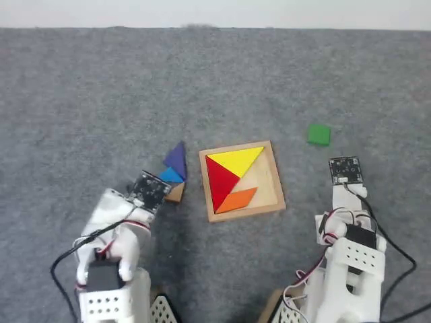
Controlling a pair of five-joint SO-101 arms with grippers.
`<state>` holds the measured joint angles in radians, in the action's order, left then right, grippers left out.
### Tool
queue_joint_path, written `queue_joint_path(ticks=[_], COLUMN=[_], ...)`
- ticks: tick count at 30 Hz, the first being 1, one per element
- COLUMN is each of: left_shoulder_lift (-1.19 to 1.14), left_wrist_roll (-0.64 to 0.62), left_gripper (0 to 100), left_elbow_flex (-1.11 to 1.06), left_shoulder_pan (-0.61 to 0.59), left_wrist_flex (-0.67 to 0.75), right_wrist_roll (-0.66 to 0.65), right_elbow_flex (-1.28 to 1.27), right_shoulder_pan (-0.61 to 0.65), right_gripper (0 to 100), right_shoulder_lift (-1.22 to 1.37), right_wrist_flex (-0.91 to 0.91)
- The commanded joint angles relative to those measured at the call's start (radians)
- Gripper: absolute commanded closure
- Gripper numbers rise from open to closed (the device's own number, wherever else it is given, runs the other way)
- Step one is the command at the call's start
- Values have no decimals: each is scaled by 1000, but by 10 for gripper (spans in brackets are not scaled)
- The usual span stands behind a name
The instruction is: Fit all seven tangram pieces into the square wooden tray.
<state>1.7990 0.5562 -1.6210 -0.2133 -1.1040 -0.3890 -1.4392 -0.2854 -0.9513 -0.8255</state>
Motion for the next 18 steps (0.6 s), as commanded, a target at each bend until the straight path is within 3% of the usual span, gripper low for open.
queue_joint_path(ticks=[1, 5, 12, 15, 18], left_shoulder_lift=[-54, -310, -1031, -1300, -1471], left_wrist_roll=[-20, -23, -26, -57, -86], left_gripper=[984, 984, 948, 878, 874], left_elbow_flex=[125, 331, 806, 891, 914], left_shoulder_pan=[-28, 48, 218, 241, 244], left_wrist_flex=[26, -60, -318, -287, -173], right_wrist_roll=[14, 12, -37, -77, -80], right_elbow_flex=[6, -43, -155, -196, -229], right_shoulder_pan=[-8, -5, -8, -8, -8], right_gripper=[991, 991, 991, 991, 990], right_shoulder_lift=[-44, -176, -547, -711, -863], right_wrist_flex=[8, -2, -159, -254, -338])
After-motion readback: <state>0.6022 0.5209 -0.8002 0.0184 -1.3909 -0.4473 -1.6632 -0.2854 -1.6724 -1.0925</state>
